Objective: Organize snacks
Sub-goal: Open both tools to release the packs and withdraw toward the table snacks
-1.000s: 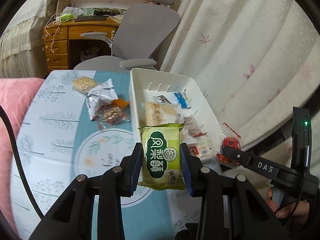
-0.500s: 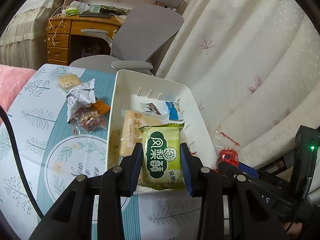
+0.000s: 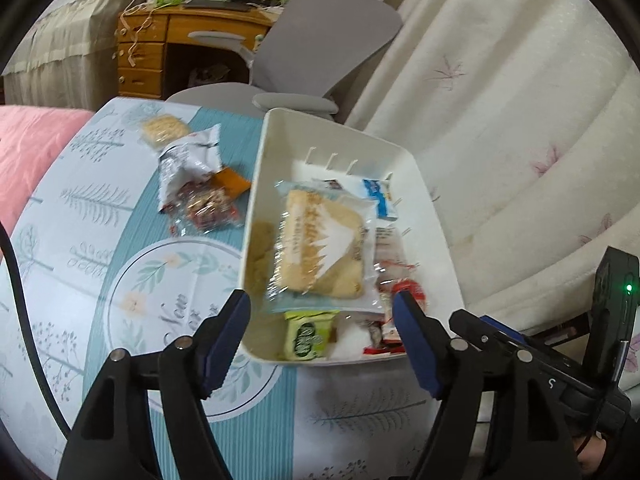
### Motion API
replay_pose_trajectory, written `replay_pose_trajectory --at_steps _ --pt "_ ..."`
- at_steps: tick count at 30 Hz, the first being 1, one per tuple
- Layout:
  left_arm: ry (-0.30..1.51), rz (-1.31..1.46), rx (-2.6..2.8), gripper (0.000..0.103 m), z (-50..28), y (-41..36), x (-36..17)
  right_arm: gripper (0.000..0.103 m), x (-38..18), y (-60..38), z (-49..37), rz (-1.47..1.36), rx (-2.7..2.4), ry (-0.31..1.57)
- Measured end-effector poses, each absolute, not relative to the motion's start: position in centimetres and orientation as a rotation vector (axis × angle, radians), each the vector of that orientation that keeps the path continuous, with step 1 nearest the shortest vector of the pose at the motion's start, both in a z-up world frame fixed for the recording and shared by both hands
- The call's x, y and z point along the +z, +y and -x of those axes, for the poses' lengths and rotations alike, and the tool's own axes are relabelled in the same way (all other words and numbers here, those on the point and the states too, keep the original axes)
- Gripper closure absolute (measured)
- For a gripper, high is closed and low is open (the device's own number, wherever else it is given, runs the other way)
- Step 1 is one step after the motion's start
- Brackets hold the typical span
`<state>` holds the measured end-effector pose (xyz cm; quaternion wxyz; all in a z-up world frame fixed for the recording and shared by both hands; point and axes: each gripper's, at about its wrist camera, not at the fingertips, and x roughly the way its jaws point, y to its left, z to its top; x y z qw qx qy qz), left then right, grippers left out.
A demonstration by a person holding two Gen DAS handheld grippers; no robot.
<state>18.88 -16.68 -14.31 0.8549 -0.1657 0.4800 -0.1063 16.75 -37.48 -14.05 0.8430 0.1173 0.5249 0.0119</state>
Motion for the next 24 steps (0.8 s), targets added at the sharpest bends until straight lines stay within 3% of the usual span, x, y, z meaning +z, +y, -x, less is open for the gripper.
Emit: replay_pose_trajectory --at_steps 24 --pt "1.169 0.364 -0.109 0.024 -13.8 1.4 -17.6 0.044 -17.6 -27.7 -11.8 -0.370 -0.071 1.269"
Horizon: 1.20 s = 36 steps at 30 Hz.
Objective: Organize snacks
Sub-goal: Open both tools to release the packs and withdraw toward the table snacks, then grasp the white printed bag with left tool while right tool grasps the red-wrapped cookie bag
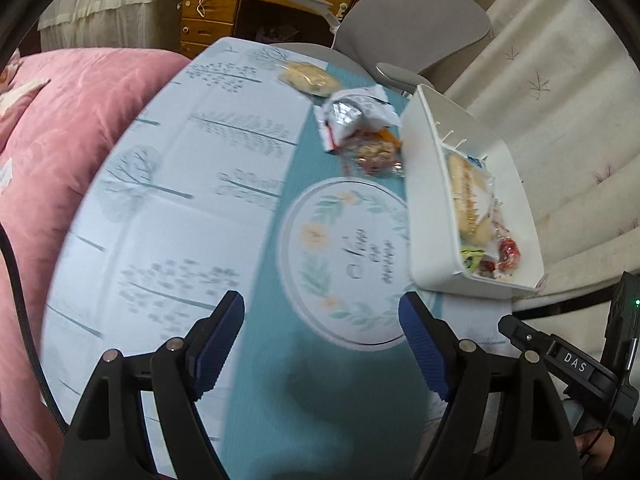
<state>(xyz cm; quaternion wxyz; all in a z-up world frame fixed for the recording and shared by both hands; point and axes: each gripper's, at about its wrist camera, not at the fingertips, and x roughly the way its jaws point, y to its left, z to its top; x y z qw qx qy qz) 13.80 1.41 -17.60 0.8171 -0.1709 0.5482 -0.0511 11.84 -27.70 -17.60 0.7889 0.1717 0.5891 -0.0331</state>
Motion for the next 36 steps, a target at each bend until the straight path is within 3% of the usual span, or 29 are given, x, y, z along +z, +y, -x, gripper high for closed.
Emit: replay_pose_trajectory --at_steps 17,36 --pt "1.253 0.274 -0.242 0.023 -18.1 11.1 -16.4 0.044 -18.0 -16.2 -9.8 -0.524 -0.197 1.155" --pt "1.449 0.300 -0.229 0.022 -29.4 10.7 -16.8 0.043 -19.8 -12.5 -14.5 -0.612 -0.277 0.992"
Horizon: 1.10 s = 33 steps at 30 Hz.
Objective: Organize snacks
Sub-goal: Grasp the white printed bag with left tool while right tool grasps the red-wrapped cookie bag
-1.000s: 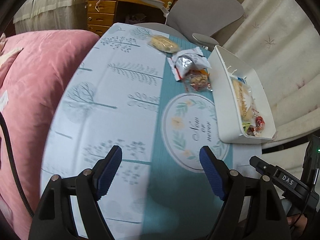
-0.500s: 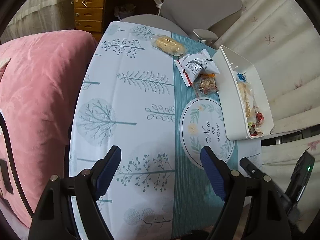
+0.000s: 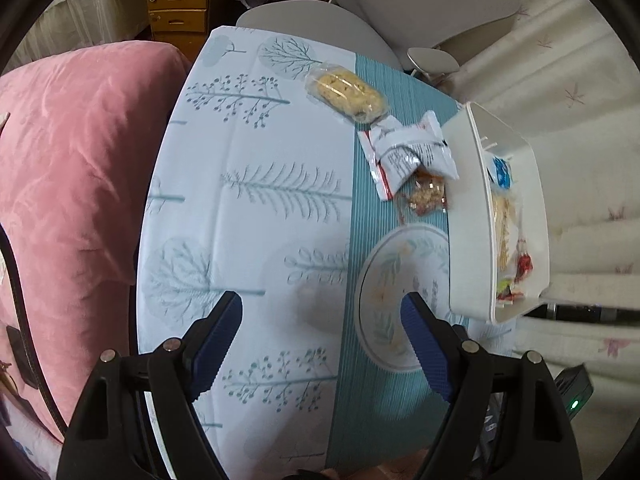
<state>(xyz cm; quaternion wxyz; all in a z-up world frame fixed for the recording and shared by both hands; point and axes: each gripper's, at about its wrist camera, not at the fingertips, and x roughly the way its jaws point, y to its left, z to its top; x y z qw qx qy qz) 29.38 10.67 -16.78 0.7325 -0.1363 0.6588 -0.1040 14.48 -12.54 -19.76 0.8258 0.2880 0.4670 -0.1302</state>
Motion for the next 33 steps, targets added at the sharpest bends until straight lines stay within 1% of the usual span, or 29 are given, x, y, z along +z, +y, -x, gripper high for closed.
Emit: replay_pose_trajectory --at_steps 4,6,8,18,20,23,33 --pt "1.456 0.291 -0.238 0.017 -32.3 9.1 -17.0 0.042 -20.8 -12.0 -16.6 -0.620 -0.301 0.961" --pt "1.457 0.300 -0.240 0.016 -33.7 8.3 -17.2 0.037 -21.5 -11.9 -17.7 -0.623 -0.304 0.955" --pt "1.460 0.342 -0.249 0.015 -35.4 7.4 -17.7 0.037 -22.2 -11.8 -18.6 -0.623 -0.310 0.960" --pt "1.469 0.476 -0.318 0.014 -41.8 3.7 -21.8 0.036 -25.9 -11.5 -23.8 -0.608 -0.290 0.952" --pt "1.466 0.502 -0.339 0.011 -42.7 3.0 -22.7 0.036 -26.3 -11.4 -24.7 -0.596 -0.280 0.940" --pt "1.483 0.516 -0.331 0.011 -44.0 2.1 -24.2 0.036 -26.7 -11.7 -26.1 -0.584 -0.283 0.916" --pt "1.578 0.533 -0.364 0.011 -45.8 -0.6 -28.0 0.032 -27.9 -13.4 -29.4 -0.613 -0.327 0.883"
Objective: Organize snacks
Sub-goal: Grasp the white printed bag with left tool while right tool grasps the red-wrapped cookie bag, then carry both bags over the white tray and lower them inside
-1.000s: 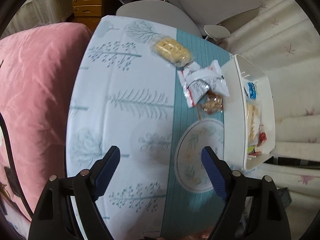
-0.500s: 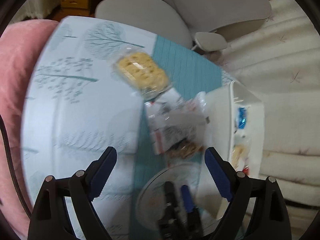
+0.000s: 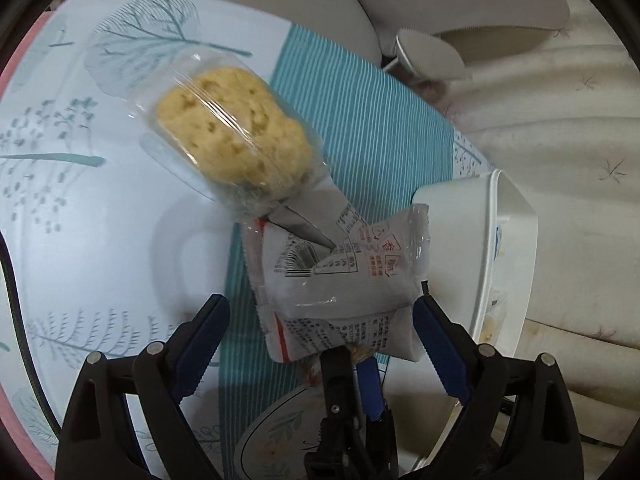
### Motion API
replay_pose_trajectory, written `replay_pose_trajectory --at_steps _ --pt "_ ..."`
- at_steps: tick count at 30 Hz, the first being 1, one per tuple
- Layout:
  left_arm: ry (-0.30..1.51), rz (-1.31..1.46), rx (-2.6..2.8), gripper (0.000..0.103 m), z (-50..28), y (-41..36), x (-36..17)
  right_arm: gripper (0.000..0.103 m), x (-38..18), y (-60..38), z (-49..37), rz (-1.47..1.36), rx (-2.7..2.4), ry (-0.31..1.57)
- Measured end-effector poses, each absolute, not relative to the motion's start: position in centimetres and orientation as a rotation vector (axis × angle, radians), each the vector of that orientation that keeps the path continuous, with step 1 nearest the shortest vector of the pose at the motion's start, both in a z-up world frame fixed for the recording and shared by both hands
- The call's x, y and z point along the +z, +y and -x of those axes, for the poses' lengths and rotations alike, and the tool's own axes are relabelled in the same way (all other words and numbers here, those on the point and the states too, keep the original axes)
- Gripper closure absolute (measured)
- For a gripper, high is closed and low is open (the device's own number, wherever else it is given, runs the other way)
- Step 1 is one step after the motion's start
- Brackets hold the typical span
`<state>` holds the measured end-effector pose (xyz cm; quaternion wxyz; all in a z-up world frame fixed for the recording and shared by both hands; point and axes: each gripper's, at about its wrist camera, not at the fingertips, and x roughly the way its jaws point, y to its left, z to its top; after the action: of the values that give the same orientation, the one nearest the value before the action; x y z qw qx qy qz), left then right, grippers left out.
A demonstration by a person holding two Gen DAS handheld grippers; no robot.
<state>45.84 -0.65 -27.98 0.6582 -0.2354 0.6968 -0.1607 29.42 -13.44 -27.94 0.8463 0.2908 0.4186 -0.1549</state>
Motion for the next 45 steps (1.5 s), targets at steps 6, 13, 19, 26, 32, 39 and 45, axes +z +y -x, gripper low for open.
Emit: replay_pose_trajectory --at_steps 6,13,19,26,32,39,45 --pt "1.602 0.532 -0.377 0.011 -46.2 -2.5 -29.0 0.032 -28.0 -13.7 -30.6 -0.586 -0.334 0.871" --pt "1.607 0.520 -0.358 0.021 -46.4 -3.9 -29.5 0.033 -28.0 -12.4 -30.6 -0.490 -0.336 0.904" --pt "1.597 0.505 -0.337 0.035 -46.1 -3.7 -29.0 0.037 -27.9 -11.9 -31.1 -0.468 -0.329 0.928" --pt "1.589 0.451 -0.308 0.039 -45.3 -2.8 -27.9 0.049 -27.6 -12.3 -31.2 -0.465 -0.287 0.962" --pt "1.558 0.427 -0.286 0.039 -43.9 -0.9 -26.1 0.053 -27.3 -12.7 -30.5 -0.462 -0.283 1.009" --pt "1.525 0.389 -0.260 0.038 -41.1 1.7 -23.5 0.053 -26.7 -11.6 -28.3 -0.431 -0.254 1.087" --pt "1.488 0.371 -0.249 0.038 -36.9 4.5 -21.0 0.053 -25.1 -10.8 -24.8 -0.415 -0.218 1.117"
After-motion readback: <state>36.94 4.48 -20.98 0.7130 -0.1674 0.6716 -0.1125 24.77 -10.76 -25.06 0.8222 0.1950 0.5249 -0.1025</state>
